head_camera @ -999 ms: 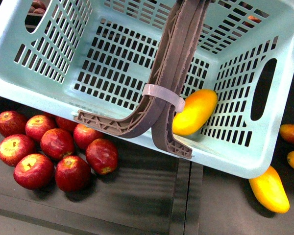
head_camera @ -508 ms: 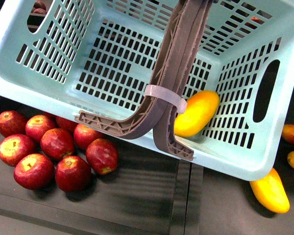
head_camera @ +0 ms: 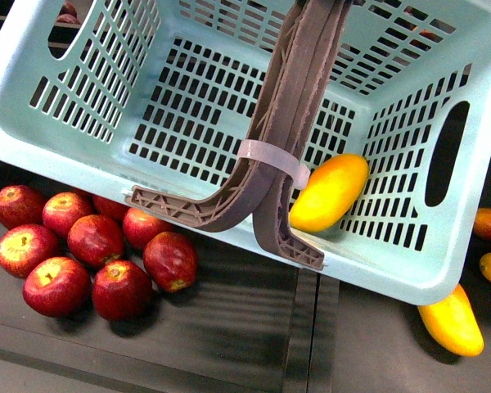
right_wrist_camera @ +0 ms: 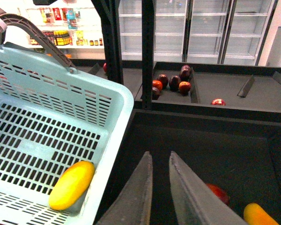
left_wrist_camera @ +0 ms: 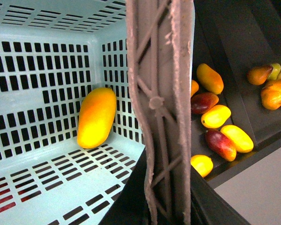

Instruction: Pick mango and avocado into basket

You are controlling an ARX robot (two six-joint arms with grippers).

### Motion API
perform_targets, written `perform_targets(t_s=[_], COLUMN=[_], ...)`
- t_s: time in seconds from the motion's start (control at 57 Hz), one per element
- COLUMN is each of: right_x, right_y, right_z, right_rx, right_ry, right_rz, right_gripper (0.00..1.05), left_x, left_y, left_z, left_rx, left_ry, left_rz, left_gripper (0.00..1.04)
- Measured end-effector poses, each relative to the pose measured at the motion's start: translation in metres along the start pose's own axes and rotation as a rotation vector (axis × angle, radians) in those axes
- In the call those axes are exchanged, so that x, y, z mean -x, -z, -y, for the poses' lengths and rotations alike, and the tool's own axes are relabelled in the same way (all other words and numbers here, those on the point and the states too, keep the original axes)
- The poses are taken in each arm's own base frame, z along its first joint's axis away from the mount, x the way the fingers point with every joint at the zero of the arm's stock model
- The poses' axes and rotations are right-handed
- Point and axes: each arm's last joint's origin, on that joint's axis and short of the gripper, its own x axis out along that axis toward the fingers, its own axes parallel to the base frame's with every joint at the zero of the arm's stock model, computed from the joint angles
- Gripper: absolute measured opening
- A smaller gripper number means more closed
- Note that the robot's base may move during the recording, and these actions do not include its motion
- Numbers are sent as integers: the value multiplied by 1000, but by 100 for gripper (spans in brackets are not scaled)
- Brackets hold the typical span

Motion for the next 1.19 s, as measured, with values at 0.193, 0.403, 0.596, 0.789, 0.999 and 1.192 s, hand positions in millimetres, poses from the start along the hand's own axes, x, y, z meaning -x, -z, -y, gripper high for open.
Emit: perform_targets(t_s=[0.193, 0.403, 0.596, 0.789, 0.999, 1.192], right_x=[0, 0, 0, 0, 0, 0], right_y=[0, 0, 0, 0, 2, 2], right_z=[0, 0, 0, 0, 0, 0], right_rx=[0, 0, 0, 0, 0, 0], right_ry=[0, 0, 0, 2, 0, 0], right_rz=[0, 0, 1, 2, -5, -4], right_gripper=[55, 91, 97, 97, 97, 97], left_x=[0, 0, 0, -1, -1, 0], left_y=[0, 0, 0, 1, 1, 1], left_z=[0, 0, 0, 4, 4, 1], left_rx=[0, 0, 0, -10, -7, -3], left_ry=[0, -1, -1, 22, 30, 0], left_rz=[0, 0, 0, -6, -8, -1], left_gripper=[10, 10, 10, 10, 10, 10])
